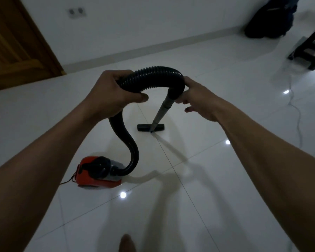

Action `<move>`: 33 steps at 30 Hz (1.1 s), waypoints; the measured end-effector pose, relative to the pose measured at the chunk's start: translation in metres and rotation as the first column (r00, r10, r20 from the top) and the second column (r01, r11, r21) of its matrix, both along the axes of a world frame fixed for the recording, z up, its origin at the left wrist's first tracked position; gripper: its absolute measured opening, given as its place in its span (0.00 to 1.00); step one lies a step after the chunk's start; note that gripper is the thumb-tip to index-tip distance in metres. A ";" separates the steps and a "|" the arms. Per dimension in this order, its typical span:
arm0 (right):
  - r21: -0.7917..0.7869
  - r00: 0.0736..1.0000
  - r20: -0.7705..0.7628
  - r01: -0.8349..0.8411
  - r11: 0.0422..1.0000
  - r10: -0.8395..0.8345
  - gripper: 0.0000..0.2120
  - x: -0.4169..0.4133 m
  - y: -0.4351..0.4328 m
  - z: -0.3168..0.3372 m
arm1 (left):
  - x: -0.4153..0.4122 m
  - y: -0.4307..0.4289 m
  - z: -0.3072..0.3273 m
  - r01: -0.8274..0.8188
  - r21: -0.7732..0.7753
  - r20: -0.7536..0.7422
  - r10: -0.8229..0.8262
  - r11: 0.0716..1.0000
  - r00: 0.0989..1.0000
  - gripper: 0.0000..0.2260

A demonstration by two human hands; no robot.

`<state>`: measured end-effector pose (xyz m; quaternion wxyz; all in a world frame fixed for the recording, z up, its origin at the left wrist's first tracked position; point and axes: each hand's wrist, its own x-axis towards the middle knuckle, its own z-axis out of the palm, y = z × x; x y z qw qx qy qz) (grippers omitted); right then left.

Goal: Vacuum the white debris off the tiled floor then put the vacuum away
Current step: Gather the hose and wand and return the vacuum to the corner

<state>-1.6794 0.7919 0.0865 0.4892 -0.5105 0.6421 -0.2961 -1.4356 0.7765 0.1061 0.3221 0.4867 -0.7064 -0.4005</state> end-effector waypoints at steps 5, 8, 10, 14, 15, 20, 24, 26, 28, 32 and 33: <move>-0.250 0.983 -0.166 -0.117 0.961 0.077 0.21 0.021 -0.064 -0.021 | 0.010 -0.045 -0.002 -0.099 -0.041 -0.095 0.095 0.994 0.991 0.17; -0.319 0.975 -0.211 -0.142 0.937 0.076 0.19 0.038 -0.102 -0.023 | 0.021 -0.072 -0.004 -0.153 -0.040 -0.141 0.146 0.987 0.979 0.20; -0.356 0.967 -0.241 -0.161 0.920 0.076 0.19 0.047 -0.126 -0.020 | 0.031 -0.091 0.000 -0.192 -0.028 -0.154 0.186 0.981 0.970 0.19; -0.426 0.966 -0.251 -0.159 0.890 0.053 0.15 0.060 -0.171 -0.014 | 0.045 -0.127 0.003 -0.261 -0.045 -0.211 0.247 0.964 0.946 0.14; -0.443 0.970 -0.240 -0.152 0.884 0.047 0.13 0.063 -0.183 -0.014 | 0.047 -0.136 0.003 -0.285 -0.058 -0.233 0.264 0.957 0.936 0.14; -0.561 0.974 -0.226 -0.154 0.813 0.028 0.12 0.075 -0.233 -0.018 | 0.052 -0.175 -0.005 -0.387 -0.127 -0.290 0.339 0.913 0.895 0.15; -0.653 0.979 -0.204 -0.142 0.744 0.007 0.14 0.084 -0.270 -0.027 | 0.057 -0.202 -0.027 -0.471 -0.212 -0.352 0.382 0.856 0.854 0.11; -0.713 0.987 -0.159 -0.114 0.692 -0.001 0.15 0.092 -0.286 -0.038 | 0.059 -0.211 -0.041 -0.496 -0.251 -0.386 0.384 0.831 0.839 0.11; -0.763 0.994 -0.111 -0.090 0.640 0.008 0.16 0.102 -0.298 -0.049 | 0.065 -0.218 -0.055 -0.501 -0.301 -0.399 0.370 0.811 0.839 0.10; -0.829 0.997 -0.073 -0.052 0.557 -0.015 0.20 0.117 -0.311 -0.065 | 0.088 -0.224 -0.083 -0.499 -0.368 -0.398 0.352 0.785 0.847 0.18; -0.843 0.998 -0.053 -0.031 0.537 -0.026 0.21 0.119 -0.313 -0.068 | 0.094 -0.224 -0.093 -0.496 -0.379 -0.398 0.346 0.781 0.849 0.20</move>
